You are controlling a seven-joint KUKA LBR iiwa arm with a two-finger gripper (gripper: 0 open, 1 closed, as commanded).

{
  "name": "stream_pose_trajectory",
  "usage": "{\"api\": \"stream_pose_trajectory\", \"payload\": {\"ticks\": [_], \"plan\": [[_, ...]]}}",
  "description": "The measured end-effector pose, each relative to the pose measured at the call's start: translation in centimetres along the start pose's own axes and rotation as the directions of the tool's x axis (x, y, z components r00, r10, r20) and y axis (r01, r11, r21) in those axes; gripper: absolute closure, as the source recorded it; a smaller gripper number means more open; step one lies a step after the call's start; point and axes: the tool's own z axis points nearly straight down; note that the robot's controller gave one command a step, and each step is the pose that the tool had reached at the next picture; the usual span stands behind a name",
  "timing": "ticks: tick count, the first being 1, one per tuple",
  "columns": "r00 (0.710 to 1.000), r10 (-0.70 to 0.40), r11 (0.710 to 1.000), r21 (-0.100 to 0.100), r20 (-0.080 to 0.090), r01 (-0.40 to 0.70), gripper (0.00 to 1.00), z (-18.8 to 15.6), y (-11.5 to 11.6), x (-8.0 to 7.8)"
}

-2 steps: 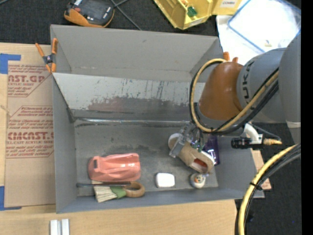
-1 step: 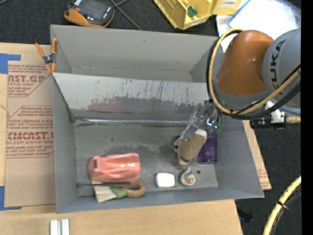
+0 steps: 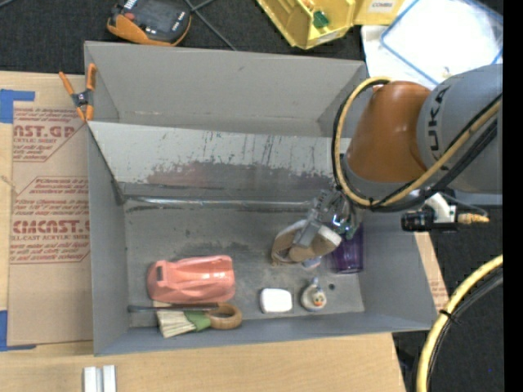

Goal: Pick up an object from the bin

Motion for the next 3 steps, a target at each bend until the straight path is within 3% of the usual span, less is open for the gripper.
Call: {"api": "stream_pose_trajectory", "payload": {"ticks": [1,2,3], "plan": [[1.0,0.005,1.0,0.006,-0.005,-0.005,1.0,-0.4,-0.1,0.2],[0.999,0.044,0.999,-0.001,0.0,-0.044,1.0,-3.0,1.6,0.4],[0.921,-0.389,0.921,0.009,-0.005,0.389,1.0,1.7,0.1,-1.0]]}}
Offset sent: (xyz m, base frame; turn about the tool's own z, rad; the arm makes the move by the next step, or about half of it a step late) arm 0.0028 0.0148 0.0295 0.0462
